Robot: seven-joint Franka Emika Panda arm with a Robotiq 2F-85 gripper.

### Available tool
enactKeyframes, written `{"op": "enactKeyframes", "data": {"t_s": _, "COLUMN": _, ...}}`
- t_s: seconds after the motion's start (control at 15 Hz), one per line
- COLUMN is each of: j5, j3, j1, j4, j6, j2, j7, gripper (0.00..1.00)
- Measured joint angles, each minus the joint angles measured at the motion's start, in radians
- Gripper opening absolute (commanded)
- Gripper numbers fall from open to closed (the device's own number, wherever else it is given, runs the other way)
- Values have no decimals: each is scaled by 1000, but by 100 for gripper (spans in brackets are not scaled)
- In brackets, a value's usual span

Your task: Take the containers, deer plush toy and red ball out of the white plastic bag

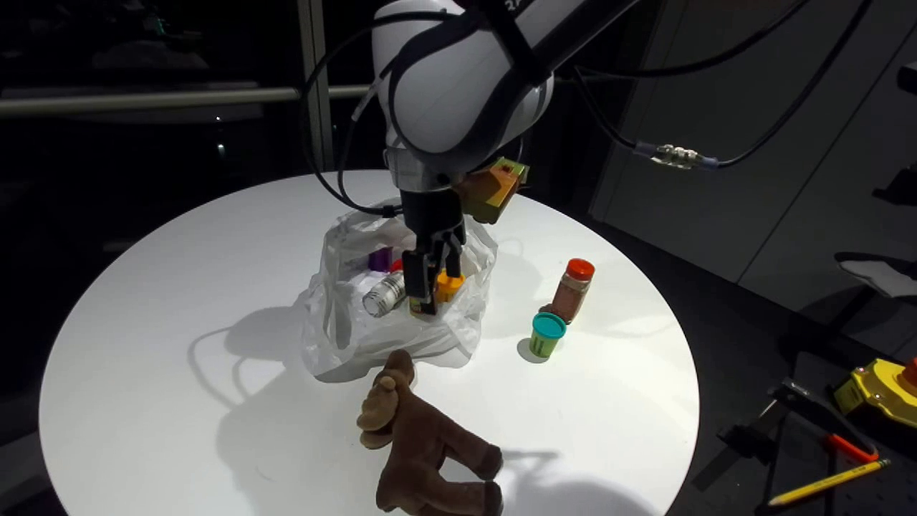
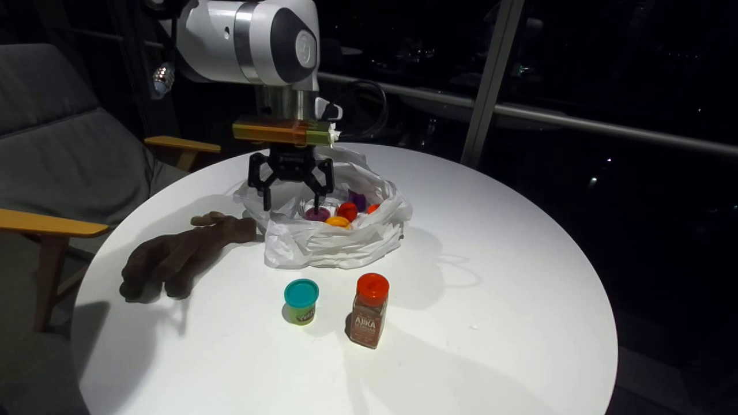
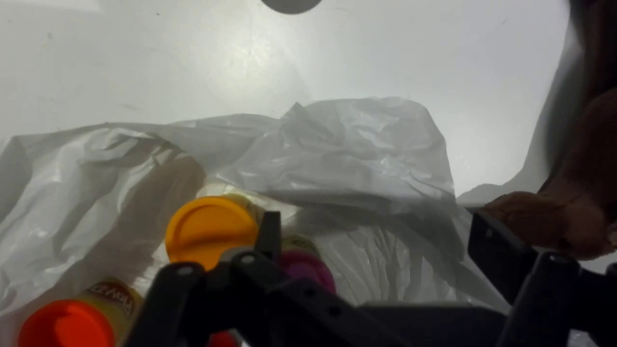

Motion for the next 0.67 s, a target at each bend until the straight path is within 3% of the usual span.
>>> {"op": "enactKeyframes", "data": {"t_s": 0.67, "j5": -16, "j3": -6, "j1": -1, "j4": 80, "j6": 65, "j2": 55, "j7": -35, "gripper": 100}}
